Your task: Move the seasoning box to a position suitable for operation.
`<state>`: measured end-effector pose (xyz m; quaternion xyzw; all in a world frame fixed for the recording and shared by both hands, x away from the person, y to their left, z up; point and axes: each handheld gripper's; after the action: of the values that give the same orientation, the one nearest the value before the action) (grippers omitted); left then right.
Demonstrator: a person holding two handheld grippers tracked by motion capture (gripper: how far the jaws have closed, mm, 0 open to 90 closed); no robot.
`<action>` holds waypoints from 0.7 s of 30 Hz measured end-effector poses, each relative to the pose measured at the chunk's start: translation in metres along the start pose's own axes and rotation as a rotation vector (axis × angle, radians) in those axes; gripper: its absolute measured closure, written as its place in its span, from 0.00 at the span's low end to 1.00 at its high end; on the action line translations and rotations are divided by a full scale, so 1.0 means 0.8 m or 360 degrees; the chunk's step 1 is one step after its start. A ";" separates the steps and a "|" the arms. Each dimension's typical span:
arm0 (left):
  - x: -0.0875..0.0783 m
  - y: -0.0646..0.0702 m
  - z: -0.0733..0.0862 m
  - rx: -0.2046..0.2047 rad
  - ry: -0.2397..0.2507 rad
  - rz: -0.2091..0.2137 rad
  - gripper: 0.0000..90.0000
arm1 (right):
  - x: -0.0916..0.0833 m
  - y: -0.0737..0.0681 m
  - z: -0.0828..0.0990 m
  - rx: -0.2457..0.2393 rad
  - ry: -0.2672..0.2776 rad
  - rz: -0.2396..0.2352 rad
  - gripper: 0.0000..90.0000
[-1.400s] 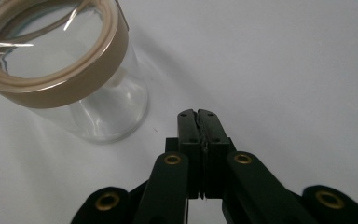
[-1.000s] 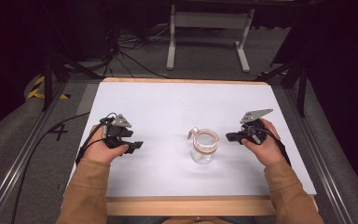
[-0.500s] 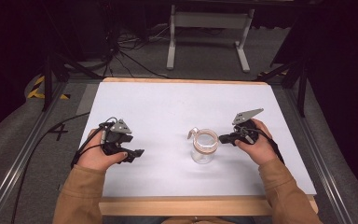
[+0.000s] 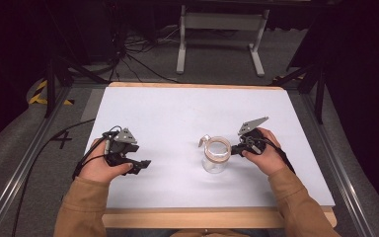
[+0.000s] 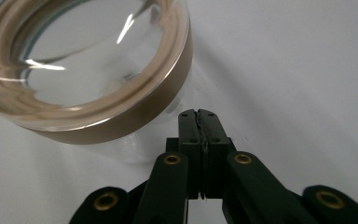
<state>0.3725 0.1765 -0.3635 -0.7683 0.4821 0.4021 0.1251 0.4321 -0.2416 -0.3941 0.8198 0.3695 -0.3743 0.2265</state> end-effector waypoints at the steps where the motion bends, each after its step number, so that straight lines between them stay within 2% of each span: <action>1: 0.000 0.000 0.000 -0.0001 0.0003 0.0007 0.35 | 0.000 0.000 0.000 0.0000 -0.0003 -0.0003 1.00; 5: 0.002 0.001 -0.001 -0.0006 0.0021 0.0022 0.35 | 0.002 -0.001 0.001 -0.0004 -0.0021 0.0005 1.00; 12: 0.007 -0.001 -0.008 0.0019 0.0003 0.0034 0.35 | 0.001 -0.008 0.003 -0.0012 -0.0040 -0.0017 1.00; 21: 0.018 -0.003 -0.018 0.0039 -0.0003 0.0067 0.36 | -0.001 -0.023 0.005 -0.0066 -0.0078 -0.0041 1.00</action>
<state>0.3847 0.1604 -0.3651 -0.7560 0.5030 0.3993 0.1265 0.4151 -0.2332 -0.3976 0.8007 0.3820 -0.3895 0.2476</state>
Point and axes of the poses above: each handheld gripper's, and its own axes: x roughly forward along the jaws, z roughly out of its underside, y roughly to its right, and after that the axes turned 11 degrees about z, right-handed
